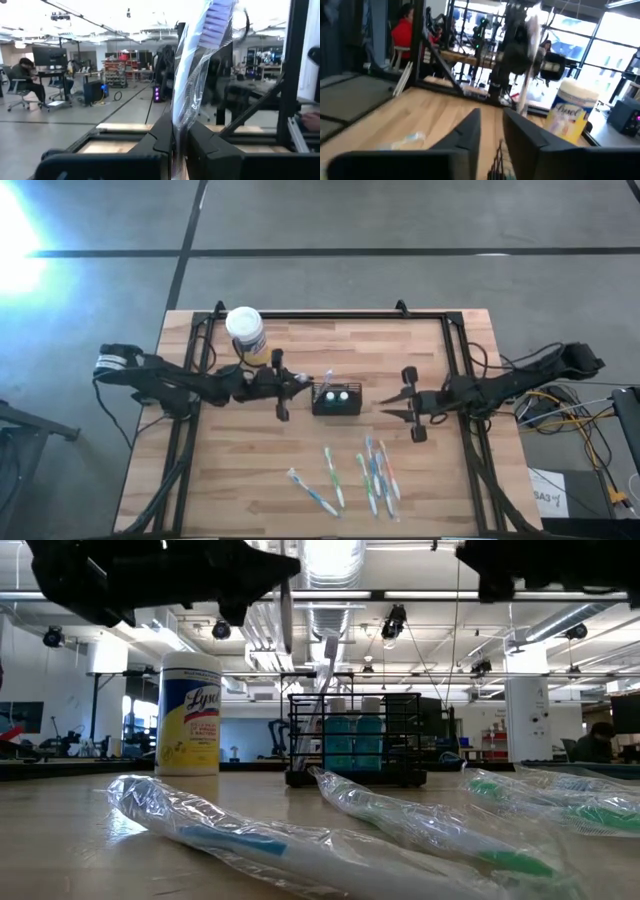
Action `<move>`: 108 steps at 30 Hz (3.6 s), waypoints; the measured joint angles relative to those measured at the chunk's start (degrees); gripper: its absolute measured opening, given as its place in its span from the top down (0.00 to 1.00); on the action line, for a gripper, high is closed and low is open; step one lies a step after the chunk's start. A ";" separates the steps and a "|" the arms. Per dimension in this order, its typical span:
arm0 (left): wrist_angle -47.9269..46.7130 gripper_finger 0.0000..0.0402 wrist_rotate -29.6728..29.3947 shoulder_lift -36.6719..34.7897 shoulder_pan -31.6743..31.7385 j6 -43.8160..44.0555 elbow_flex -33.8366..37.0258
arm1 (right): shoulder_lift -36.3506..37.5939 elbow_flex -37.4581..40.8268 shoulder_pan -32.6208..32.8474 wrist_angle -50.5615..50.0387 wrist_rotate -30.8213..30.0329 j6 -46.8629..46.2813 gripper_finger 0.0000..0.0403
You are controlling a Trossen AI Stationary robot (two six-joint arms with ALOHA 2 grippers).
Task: Pick & Place toothbrushing station
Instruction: Put the purple toothbrush into the wire organizer
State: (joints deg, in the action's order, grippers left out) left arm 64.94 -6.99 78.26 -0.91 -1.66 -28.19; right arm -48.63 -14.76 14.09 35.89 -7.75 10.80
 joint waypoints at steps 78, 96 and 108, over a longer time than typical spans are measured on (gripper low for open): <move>-1.12 0.38 -4.47 13.34 2.71 4.06 -4.36 | 18.19 8.57 -0.11 -0.43 -1.31 2.67 0.98; -42.50 0.47 -4.69 -0.82 5.00 -8.41 -23.60 | 18.21 8.57 -0.13 -0.07 -1.33 2.84 0.98; -80.71 0.97 -4.50 14.74 9.84 -8.17 -58.83 | 18.19 8.57 -0.13 -0.08 -1.33 2.83 0.98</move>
State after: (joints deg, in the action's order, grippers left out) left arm -15.78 -11.49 93.00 8.93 -9.82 -87.02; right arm -30.44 -6.20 13.96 35.81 -9.08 13.63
